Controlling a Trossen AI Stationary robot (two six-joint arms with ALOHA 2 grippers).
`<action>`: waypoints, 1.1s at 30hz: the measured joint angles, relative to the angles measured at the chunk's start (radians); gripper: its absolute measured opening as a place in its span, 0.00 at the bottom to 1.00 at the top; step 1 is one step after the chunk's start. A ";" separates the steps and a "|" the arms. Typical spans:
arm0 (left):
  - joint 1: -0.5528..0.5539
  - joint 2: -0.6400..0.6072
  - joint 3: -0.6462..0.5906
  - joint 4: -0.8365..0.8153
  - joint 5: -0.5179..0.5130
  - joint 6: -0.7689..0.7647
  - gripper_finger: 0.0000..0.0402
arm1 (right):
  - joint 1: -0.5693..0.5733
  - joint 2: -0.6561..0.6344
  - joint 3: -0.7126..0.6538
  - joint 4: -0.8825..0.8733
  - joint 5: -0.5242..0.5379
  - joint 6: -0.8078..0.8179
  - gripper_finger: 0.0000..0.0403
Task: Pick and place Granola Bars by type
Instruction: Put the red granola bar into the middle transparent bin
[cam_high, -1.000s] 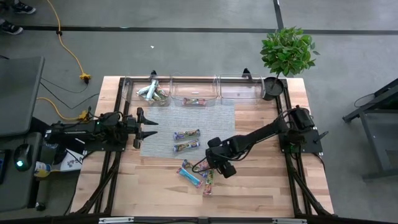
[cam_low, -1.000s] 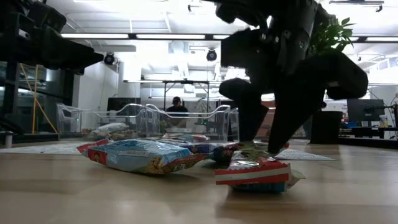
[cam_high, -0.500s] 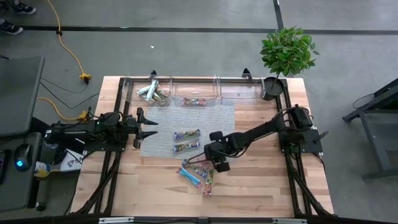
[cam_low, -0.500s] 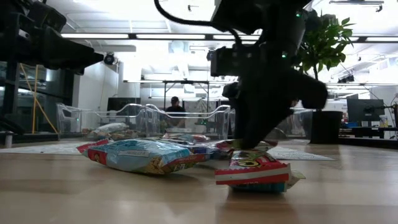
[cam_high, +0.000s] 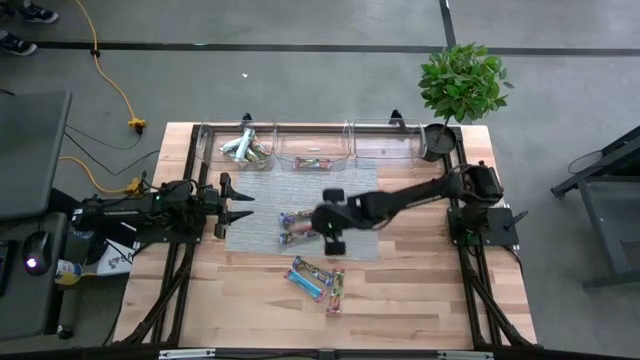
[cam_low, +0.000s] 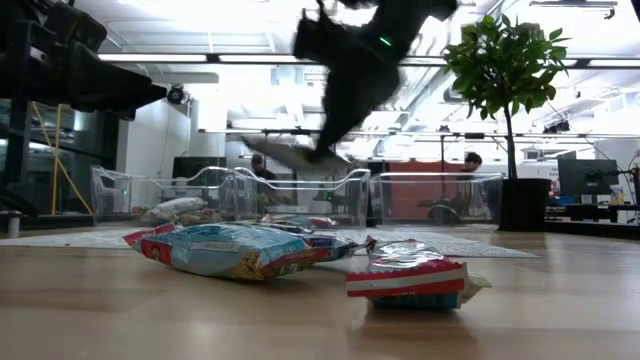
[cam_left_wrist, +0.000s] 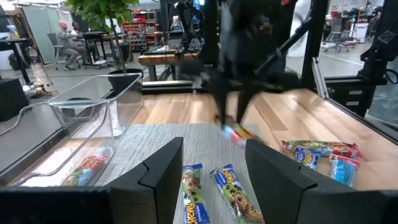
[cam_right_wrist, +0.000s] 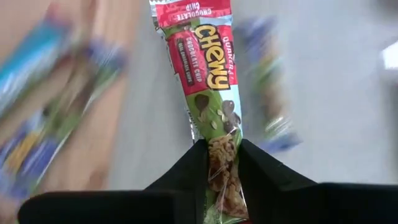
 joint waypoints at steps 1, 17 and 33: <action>0.000 0.000 0.000 0.000 0.000 0.000 0.43 | -0.016 0.000 0.035 0.001 0.012 -0.018 0.17; 0.000 0.000 0.000 0.000 0.000 0.000 0.43 | -0.440 -0.003 0.227 0.019 0.064 -0.220 0.17; 0.000 0.000 0.000 -0.001 0.000 0.000 0.43 | -0.552 0.113 0.228 -0.011 -0.081 -0.210 0.17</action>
